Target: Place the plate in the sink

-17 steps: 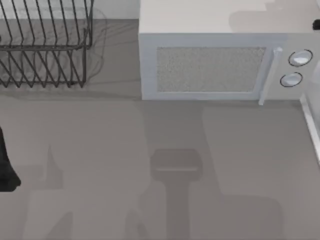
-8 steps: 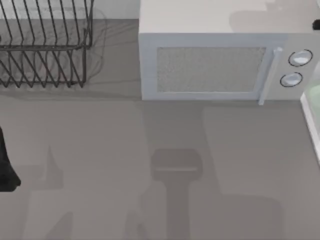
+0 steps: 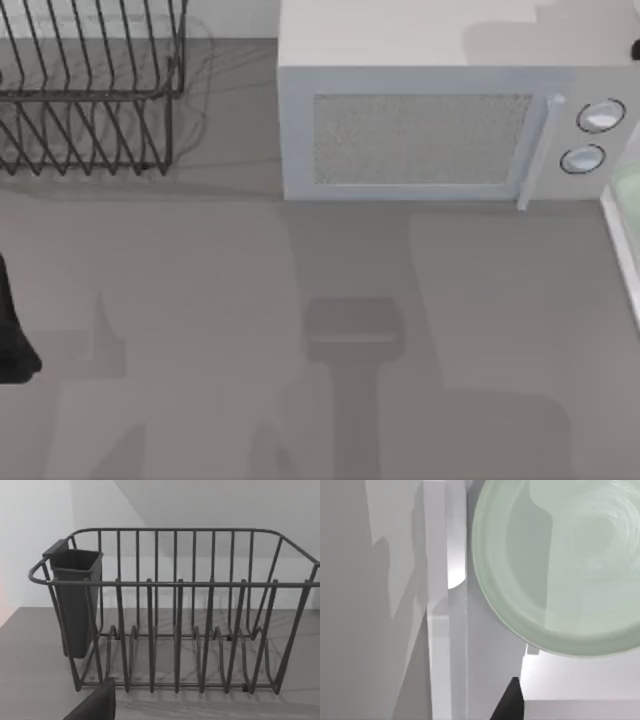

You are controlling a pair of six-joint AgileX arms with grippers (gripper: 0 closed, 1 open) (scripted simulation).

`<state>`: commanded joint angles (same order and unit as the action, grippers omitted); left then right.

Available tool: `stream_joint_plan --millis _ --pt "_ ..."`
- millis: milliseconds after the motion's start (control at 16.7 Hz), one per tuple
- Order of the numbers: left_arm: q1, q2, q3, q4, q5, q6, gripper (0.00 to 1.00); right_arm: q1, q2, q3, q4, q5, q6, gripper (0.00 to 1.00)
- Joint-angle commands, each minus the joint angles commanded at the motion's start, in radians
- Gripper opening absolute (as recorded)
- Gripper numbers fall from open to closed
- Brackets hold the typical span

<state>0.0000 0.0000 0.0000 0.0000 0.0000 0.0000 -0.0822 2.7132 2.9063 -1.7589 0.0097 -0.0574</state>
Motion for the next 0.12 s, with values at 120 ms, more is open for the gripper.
stream_joint_plan --millis 120 --pt "0.000 0.000 0.000 0.000 0.000 0.000 1.00 0.000 0.000 0.000 0.000 0.000 0.000 1.00"
